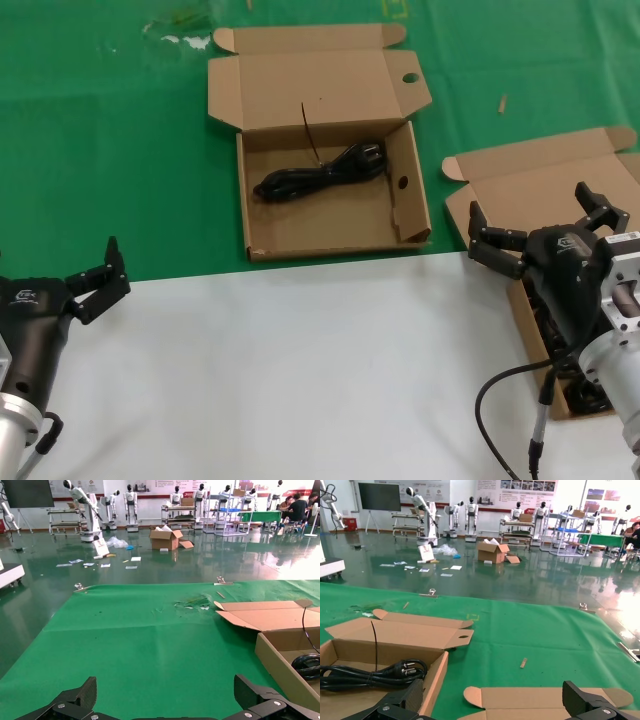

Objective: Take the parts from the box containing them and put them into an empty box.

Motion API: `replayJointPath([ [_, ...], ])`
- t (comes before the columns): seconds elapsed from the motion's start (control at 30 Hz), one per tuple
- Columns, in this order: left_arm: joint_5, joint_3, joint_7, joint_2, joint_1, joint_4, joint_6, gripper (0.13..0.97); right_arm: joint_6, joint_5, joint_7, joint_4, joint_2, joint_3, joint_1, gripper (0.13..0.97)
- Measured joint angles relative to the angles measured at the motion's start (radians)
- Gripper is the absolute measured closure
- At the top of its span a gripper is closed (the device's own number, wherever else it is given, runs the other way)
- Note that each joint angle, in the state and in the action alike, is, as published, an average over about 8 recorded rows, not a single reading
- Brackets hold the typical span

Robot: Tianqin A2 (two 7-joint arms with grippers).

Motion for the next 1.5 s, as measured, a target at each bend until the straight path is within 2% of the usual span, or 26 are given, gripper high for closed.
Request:
replayJointPath([
  [1.5,0.000,0.000,0.000,0.000,0.000,0.000,0.000,0.132,0.000,0.000,0.000,0.000,0.000,0.000,0.000,0.129],
])
